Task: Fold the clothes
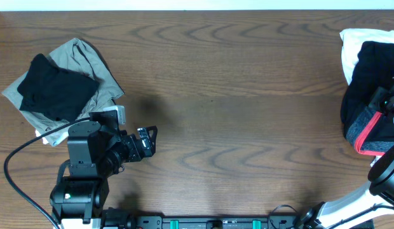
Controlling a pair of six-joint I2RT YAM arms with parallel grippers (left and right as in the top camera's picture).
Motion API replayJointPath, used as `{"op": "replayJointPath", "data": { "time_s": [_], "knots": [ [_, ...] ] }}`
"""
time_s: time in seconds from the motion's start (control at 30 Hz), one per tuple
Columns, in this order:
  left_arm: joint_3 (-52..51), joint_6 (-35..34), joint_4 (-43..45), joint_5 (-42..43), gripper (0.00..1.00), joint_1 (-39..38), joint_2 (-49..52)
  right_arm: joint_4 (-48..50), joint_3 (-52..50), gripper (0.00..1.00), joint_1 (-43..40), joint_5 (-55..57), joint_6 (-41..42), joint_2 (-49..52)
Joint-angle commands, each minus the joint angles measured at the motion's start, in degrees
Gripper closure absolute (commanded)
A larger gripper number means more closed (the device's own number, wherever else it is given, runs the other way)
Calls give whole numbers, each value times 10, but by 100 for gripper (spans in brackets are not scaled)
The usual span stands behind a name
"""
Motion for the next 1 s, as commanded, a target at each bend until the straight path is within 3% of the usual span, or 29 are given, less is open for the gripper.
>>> {"op": "replayJointPath", "data": {
  "time_s": [0.0, 0.3, 0.97],
  "knots": [
    [10, -3, -1, 1, 2, -2, 0, -1, 7, 52, -4, -7, 3, 1],
    [10, -3, -1, -5, 2, -2, 0, -2, 8, 52, -3, -9, 5, -21],
    [10, -3, 15, -5, 2, -2, 0, -9, 8, 41, 7, -32, 24, -64]
  ]
}}
